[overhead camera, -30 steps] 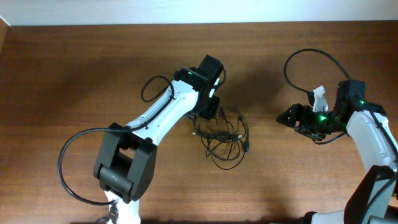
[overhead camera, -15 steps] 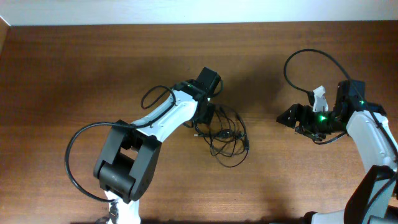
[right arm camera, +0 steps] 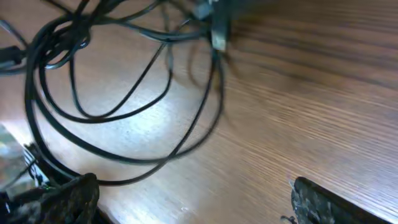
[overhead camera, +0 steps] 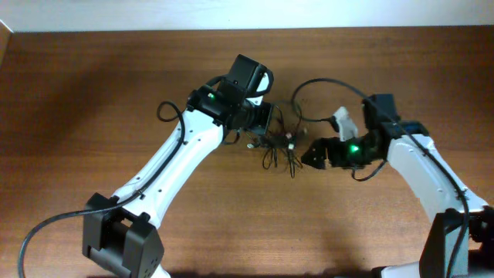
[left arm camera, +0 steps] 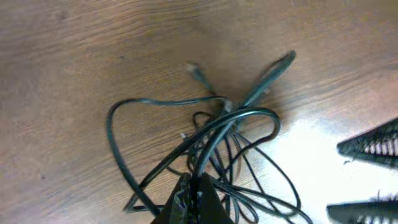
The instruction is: Untangle cables
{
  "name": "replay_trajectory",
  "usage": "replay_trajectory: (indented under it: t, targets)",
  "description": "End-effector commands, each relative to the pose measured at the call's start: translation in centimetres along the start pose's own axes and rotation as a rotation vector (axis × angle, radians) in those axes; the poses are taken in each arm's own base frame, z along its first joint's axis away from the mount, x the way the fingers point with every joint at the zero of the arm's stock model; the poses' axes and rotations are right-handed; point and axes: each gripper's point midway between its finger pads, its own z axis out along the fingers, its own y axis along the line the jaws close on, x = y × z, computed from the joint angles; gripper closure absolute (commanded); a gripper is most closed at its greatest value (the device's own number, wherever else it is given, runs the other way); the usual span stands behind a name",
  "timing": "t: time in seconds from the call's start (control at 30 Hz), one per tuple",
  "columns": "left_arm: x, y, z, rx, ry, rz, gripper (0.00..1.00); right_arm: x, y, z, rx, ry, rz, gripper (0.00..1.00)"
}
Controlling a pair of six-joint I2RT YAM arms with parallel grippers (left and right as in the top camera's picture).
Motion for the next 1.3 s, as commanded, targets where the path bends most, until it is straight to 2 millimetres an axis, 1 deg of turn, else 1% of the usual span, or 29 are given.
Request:
replay_trajectory:
  t: [0.0, 0.07, 0.13, 0.2, 0.27, 0.33, 0.4, 0.43, 0.47, 0.5, 0.57, 0.63, 0.67, 0.73, 0.77, 0.8, 0.83, 0.87, 0.9, 0.93, 0.97, 1.0, 1.03, 1.1, 1.13, 1.17, 1.2, 1.27]
  targets:
    - [0.3, 0.7, -0.8, -0.006, 0.017, -0.234, 1.0, 0.0, 0.6, 0.6, 0.008, 0.009, -0.018, 0.02]
    - [0.4, 0.7, -0.8, -0.008, 0.023, -0.259, 1.0, -0.2, 0.6, 0.6, 0.004, -0.001, 0.048, 0.02]
    - [0.5, 0.6, -0.8, -0.003, 0.026, -0.259, 1.0, -0.3, 1.1, 0.6, -0.025, -0.003, 0.129, 0.02]
    - [0.7, -0.3, -0.8, 0.051, 0.047, -0.26, 1.0, 0.2, 1.2, 0.7, -0.024, 0.019, 0.144, 0.01]
    - [0.8, -0.7, -0.9, 0.074, 0.055, -0.262, 1.0, 0.6, 1.3, 0.9, -0.025, 0.034, 0.144, 0.02]
    - [0.8, -0.9, -0.9, 0.084, 0.06, -0.302, 0.99, 1.0, 1.8, 1.3, -0.028, 0.05, 0.13, 0.02]
    - [1.0, -2.4, -1.1, 0.174, 0.089, -0.307, 0.96, 1.4, 2.5, 1.8, -0.032, 0.068, 0.109, 0.02]
    - [1.1, -4.0, -1.6, 0.275, 0.115, -0.312, 0.99, 1.7, 3.1, 2.1, -0.034, 0.081, 0.111, 0.02]
    - [1.0, -4.7, -1.9, 0.328, 0.125, -0.323, 1.0, 2.0, 3.6, 2.4, -0.035, 0.094, 0.125, 0.02]
    - [0.7, -5.0, -2.1, 0.362, 0.129, -0.345, 1.0, 2.2, 4.1, 2.7, -0.036, 0.106, 0.137, 0.02]
    - [-0.1, -4.5, -2.8, 0.436, 0.13, -0.4, 1.0, 2.9, 5.1, 3.3, -0.04, 0.131, 0.113, 0.02]
    - [-1.0, -3.7, -4.0, 0.534, 0.129, -0.441, 1.0, 3.2, 5.7, 3.6, -0.039, 0.145, 0.09, 0.02]
    - [-1.3, -3.0, -4.3, 0.556, 0.126, -0.462, 1.0, 3.3, 5.9, 3.7, -0.041, 0.146, 0.084, 0.02]
    - [-1.8, -0.5, -4.6, 0.542, 0.105, -0.516, 1.0, 2.8, 6.1, 3.8, -0.055, 0.129, 0.062, 0.0]
    - [-1.8, 0.1, -4.6, 0.535, 0.104, -0.532, 1.0, 2.5, 6.7, 3.7, -0.094, 0.119, 0.028, 0.07]
    - [-1.7, 0.4, -4.6, 0.531, 0.109, -0.542, 1.0, 2.1, 7.9, 3.6, -0.165, 0.108, -0.012, 0.12]
    - [-1.4, 0.5, -4.6, 0.527, 0.12, -0.55, 1.0, 1.5, 9.6, 3.3, -0.261, 0.087, -0.052, 0.23]
    - [-1.2, 0.5, -4.6, 0.524, 0.13, -0.556, 0.98, 0.8, 10.9, 3.0, -0.335, 0.062, -0.086, 0.31]
    - [-1.1, 0.5, -4.6, 0.523, 0.135, -0.558, 0.98, 0.4, 11.5, 2.8, -0.371, 0.043, -0.111, 0.34]
    - [-0.9, 0.4, -4.6, 0.521, 0.146, -0.575, 0.99, -0.3, 12.0, 2.6, -0.39, 0.013, -0.143, 0.34]
    - [-0.8, 0.4, -4.6, 0.518, 0.156, -0.599, 0.97, -0.7, 12.1, 2.6, -0.394, -0.002, -0.16, 0.18]
    - [-0.7, 0.4, -4.6, 0.516, 0.172, -0.639, 0.97, -0.8, 12.2, 2.6, -0.395, -0.007, -0.165, 0.12]
    - [-0.5, 0.4, -4.6, 0.51, 0.192, -0.687, 0.95, -0.9, 12.2, 2.6, -0.396, -0.013, -0.169, 0.12]
    - [-0.2, 0.4, -4.7, 0.498, 0.248, -0.841, 0.93, -1.2, 12.3, 2.6, -0.4, -0.026, -0.184, 0.17]
    - [0.1, -0.3, -5.1, 0.517, 0.32, -0.992, 0.95, -1.5, 12.4, 2.5, -0.402, -0.039, -0.197, 0.29]
    - [0.0, -0.6, -5.3, 0.539, 0.338, -1.007, 0.96, -1.6, 12.5, 2.5, -0.403, -0.042, -0.2, 0.38]
    - [0.0, -0.9, -5.5, 0.554, 0.346, -1.009, 0.96, -1.6, 12.5, 2.5, -0.403, -0.042, -0.199, 0.53]
    - [-0.1, -0.7, -5.5, 0.554, 0.347, -1.024, 0.97, -1.4, 12.2, 2.6, -0.388, -0.032, -0.185, 0.96]
